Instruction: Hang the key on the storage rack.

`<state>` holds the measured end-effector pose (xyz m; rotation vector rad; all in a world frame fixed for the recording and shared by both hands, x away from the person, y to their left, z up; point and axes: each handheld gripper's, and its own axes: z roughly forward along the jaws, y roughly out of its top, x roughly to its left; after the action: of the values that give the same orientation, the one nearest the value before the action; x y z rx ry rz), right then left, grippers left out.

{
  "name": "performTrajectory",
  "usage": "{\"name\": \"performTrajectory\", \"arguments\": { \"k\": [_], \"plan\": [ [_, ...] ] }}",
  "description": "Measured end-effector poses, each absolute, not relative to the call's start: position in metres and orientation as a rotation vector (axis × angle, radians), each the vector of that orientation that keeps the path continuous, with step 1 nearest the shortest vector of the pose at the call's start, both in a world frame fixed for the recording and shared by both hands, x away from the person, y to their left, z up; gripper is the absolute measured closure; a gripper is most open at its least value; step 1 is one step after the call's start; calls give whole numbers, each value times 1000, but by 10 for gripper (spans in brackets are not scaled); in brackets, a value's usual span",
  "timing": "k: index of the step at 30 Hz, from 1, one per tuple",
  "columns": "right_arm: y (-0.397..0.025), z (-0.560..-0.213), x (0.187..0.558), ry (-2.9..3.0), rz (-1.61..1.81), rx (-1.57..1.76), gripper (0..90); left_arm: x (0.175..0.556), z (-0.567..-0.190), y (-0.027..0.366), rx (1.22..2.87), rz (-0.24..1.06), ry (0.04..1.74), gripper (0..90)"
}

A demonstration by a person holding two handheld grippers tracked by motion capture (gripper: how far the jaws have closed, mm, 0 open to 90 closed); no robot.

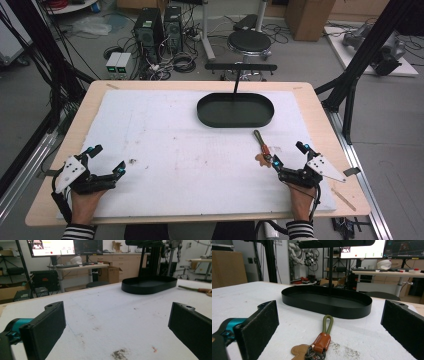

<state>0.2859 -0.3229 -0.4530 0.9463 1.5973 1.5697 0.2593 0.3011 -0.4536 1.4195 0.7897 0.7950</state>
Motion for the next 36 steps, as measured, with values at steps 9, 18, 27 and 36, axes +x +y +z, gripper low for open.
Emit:
{"name": "performTrajectory", "arguments": {
  "k": [9, 18, 27, 36],
  "plan": [
    [-323, -453, 284, 1583, 1577, 937, 3, 258, -454, 301, 1410, 797, 785, 16],
    [-323, -453, 285, 1588, 1566, 942, 4, 258, -454, 302, 1400, 803, 783, 17],
    [-323, -451, 290, 1594, 1531, 1007, 4, 258, -454, 302, 1399, 806, 781, 17],
    [-314, -414, 298, 1710, 1376, 1015, 4, 257, -454, 303, 1389, 805, 783, 17]
  ]
}}
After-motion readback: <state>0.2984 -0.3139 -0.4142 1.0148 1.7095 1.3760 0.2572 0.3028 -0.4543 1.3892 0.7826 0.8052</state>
